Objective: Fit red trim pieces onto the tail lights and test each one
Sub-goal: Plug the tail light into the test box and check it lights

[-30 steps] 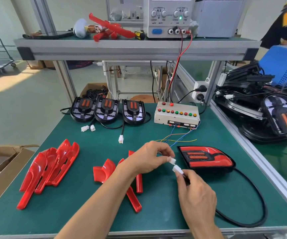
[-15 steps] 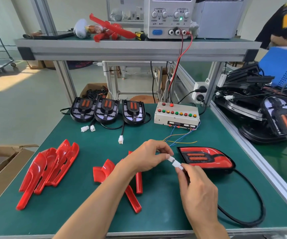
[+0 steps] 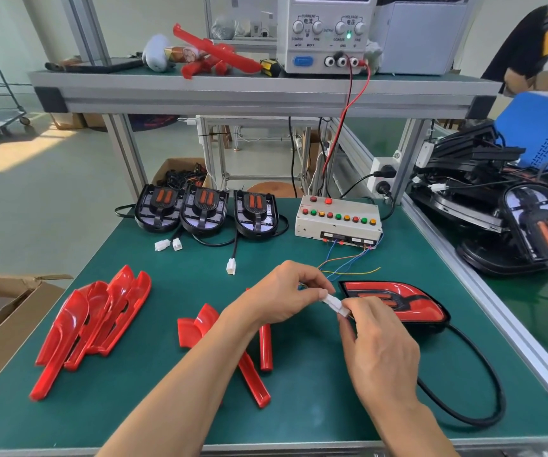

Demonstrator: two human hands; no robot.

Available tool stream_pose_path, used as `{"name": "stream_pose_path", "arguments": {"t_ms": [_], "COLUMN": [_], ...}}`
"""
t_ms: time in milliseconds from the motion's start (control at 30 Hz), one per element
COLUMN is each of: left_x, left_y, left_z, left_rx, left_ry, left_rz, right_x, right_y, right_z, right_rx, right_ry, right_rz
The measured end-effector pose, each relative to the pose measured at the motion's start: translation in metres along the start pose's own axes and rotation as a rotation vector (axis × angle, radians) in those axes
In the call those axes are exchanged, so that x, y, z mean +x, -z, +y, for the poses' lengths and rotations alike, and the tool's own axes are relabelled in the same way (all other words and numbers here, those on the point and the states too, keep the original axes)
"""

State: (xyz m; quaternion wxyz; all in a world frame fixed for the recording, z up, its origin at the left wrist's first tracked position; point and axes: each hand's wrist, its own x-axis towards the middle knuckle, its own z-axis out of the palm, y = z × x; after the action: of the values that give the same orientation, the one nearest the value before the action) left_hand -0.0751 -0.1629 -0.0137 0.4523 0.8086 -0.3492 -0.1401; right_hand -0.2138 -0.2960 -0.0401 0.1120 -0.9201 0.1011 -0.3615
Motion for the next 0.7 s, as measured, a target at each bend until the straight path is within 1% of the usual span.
{"name": "stream_pose_path", "arguments": {"t_ms": [200, 300, 367, 500, 600, 700], "left_x": [-0.001, -0.003, -0.004, -0.002, -0.001, 0.002], "left_y": [-0.004, -0.003, -0.002, -0.005, -0.006, -0.004], "left_z": [0.001, 0.001, -0.001, -0.004, -0.002, 0.002], "left_rx": [-0.021, 0.002, 0.154, 0.445, 0.653, 0.776], "left_ry": [0.031, -0.008, -0.069, -0.223, -0.302, -0.36], "left_rz": [-0.005, -0.048, -0.055, 0.016, 0.062, 0.012], "right_x": [0.001, 0.004, 0.007, 0.011, 0.013, 0.014], "right_y": [-0.003, -0.003, -0.003, -0.002, -0.001, -0.001], "right_z": [0.003, 0.007, 0.009, 0.01, 0.01, 0.01], "right_rx": [0.016, 0.016, 0.019, 0.03, 0.032, 0.046], "right_ry": [0.051, 0.061, 0.056, 0.073, 0.106, 0.121], "right_rz": [0.003, 0.004, 0.006, -0.008, -0.037, -0.071]}}
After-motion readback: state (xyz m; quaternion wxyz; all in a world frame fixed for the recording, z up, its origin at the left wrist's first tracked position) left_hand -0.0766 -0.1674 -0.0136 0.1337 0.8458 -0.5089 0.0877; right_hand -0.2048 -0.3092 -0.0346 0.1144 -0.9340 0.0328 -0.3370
